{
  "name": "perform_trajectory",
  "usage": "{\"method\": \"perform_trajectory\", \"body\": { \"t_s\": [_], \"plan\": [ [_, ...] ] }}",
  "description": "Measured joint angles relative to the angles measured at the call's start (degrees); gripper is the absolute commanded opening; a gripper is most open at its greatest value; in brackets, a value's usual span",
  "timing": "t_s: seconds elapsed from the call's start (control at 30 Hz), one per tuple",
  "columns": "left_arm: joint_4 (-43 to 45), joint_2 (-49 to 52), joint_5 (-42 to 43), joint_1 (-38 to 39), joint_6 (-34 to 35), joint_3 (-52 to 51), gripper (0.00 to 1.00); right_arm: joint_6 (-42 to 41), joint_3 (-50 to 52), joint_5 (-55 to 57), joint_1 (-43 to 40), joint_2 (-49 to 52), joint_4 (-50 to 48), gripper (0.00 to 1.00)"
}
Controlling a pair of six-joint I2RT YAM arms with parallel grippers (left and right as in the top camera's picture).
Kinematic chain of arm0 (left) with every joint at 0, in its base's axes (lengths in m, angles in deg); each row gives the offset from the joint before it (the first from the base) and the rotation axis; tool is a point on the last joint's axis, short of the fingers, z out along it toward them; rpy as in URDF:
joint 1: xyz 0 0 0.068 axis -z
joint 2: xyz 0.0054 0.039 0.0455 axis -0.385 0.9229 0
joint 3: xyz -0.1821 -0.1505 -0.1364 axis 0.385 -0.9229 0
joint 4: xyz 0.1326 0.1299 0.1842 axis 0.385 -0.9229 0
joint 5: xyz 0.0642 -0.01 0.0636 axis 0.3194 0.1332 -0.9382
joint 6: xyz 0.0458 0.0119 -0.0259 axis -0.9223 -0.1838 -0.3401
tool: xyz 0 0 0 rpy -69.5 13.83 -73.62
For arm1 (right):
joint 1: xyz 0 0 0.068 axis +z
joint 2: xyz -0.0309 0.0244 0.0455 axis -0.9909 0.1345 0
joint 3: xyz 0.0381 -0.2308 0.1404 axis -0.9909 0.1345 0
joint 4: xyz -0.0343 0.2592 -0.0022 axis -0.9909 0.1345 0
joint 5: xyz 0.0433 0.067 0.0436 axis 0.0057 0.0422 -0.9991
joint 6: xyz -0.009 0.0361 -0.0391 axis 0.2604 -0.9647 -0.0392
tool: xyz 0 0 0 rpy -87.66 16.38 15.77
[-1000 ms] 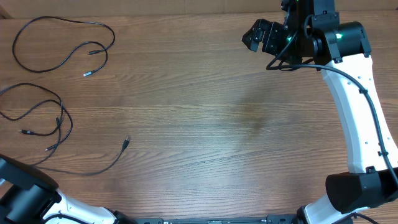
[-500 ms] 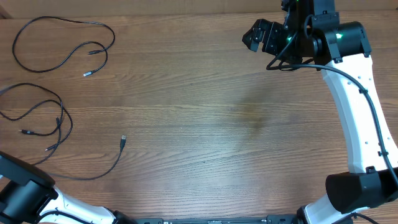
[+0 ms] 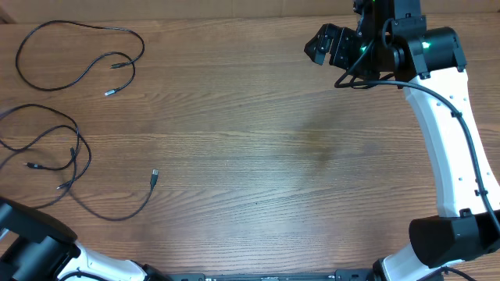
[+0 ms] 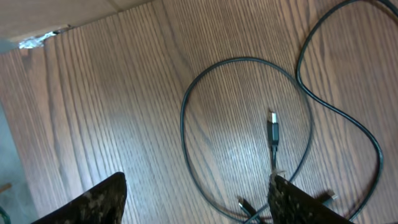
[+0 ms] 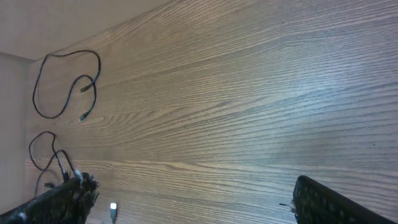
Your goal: Untangle cables
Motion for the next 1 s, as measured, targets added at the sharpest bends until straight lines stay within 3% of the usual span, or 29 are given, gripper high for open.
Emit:
{"method": "perform_trajectory", "body": {
  "t_s": [0.27,0.63,1.0],
  "plan": [
    [-0.2,-0.5,1.8,0.0,0.2,-1.5,0.68,0.0,0.0,0.0,0.0,0.0,0.0,1.00],
    [13.6,-0.5,1.4,0.0,0.2,-18.9,0.77,0.0,0.0,0.0,0.0,0.0,0.0,1.00],
    [22.3,0.6,1.4,0.0,0.2,-27.5,0.73,0.0,0.0,0.0,0.0,0.0,0.0,1.00]
  ]
}}
